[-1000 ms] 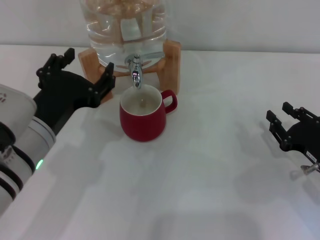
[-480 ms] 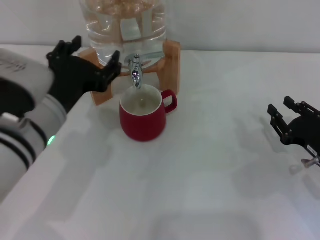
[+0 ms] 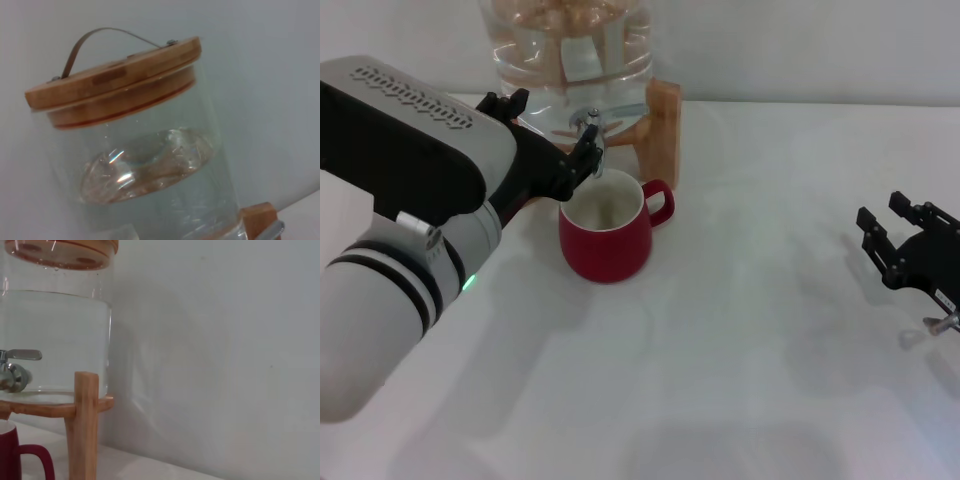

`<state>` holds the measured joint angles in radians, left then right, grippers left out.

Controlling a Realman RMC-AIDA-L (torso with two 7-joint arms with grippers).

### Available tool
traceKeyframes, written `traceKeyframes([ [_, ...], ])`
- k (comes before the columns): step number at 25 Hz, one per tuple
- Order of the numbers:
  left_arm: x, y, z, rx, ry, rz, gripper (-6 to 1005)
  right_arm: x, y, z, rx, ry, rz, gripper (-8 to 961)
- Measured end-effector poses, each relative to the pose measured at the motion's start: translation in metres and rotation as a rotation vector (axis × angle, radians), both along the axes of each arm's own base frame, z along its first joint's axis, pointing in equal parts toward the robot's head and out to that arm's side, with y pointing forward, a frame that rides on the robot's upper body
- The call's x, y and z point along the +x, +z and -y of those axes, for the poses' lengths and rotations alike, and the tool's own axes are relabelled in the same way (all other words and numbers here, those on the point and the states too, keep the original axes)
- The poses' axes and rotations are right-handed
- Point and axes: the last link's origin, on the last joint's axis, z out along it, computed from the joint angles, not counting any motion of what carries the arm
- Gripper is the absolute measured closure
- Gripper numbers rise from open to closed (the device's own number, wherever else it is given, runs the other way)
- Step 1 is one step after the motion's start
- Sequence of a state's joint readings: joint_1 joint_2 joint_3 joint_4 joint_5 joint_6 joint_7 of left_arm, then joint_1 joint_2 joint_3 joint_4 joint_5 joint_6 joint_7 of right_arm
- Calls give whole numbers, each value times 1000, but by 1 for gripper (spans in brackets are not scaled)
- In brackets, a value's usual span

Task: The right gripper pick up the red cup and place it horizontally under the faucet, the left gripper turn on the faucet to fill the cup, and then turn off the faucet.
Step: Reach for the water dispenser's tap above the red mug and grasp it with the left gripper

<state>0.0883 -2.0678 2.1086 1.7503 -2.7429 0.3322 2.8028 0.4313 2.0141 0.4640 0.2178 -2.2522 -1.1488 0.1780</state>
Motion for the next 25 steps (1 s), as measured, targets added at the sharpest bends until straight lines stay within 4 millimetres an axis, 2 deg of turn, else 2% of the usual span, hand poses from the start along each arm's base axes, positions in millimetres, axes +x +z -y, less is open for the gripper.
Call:
traceKeyframes([
  [10,13,-6,16,-52,70,-60,221,0,-2,2,-10,7,3,555],
  [18,5,-7,23,-30,69,-66,220,2,-2,5,-10,-1,3,555],
  [25,-15,5,28,41,-33,70,219,4,-2,6,-11,-6,3,556],
])
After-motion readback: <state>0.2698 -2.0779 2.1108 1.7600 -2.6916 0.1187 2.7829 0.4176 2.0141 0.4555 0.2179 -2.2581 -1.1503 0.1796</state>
